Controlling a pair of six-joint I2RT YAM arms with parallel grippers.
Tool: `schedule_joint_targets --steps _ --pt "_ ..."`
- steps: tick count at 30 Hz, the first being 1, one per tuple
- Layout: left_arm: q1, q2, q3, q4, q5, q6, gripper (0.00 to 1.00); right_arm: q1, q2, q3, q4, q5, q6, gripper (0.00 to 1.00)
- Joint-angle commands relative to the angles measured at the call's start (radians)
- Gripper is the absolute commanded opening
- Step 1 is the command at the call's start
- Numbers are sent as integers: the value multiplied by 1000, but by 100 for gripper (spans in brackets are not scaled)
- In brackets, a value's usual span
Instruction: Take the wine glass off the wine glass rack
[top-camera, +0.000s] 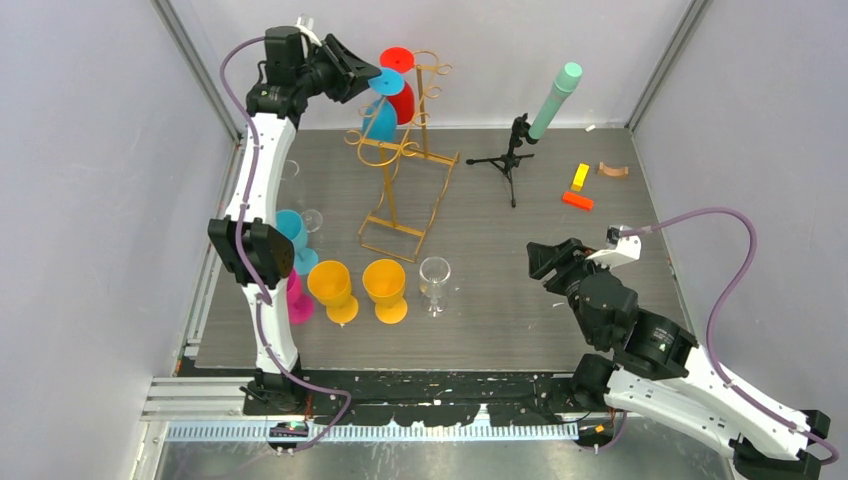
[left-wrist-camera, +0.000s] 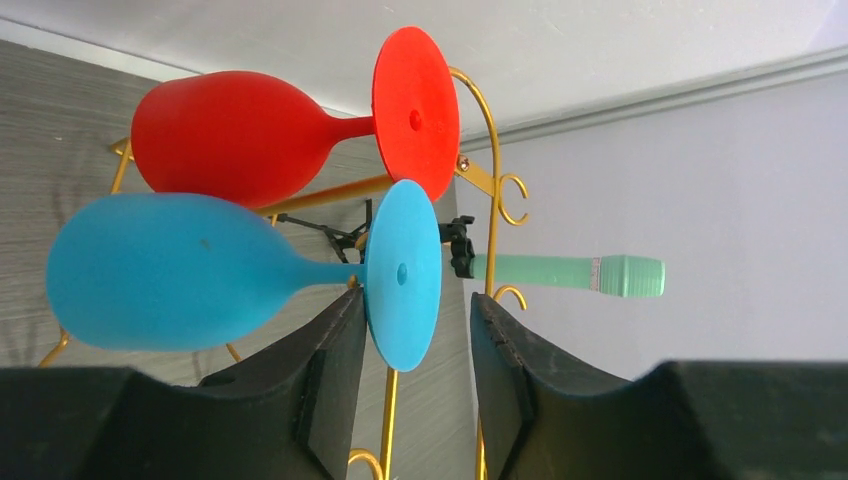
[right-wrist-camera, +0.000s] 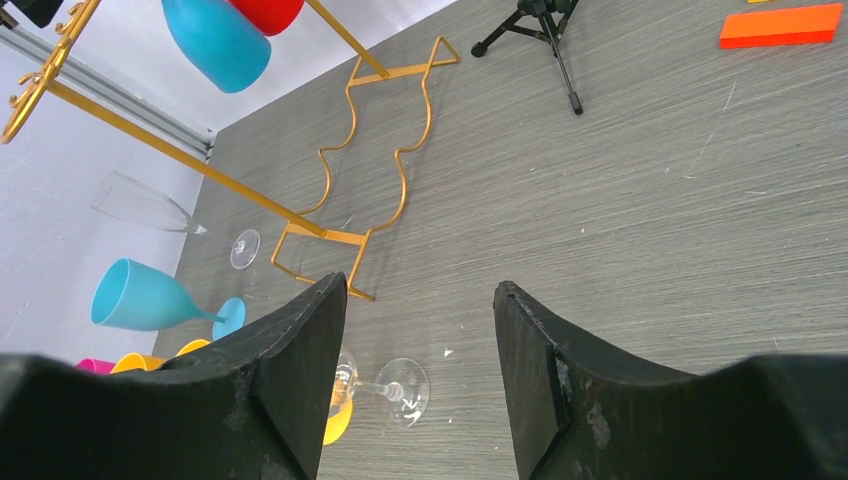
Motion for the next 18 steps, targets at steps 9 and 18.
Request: schedule_joint_targets --steps 9,18 --pt "30 41 39 7 20 -129 39 5 -18 -8 37 31 20 61" --pt "34 63 62 34 46 -162 31 5 -10 -8 37 35 21 61"
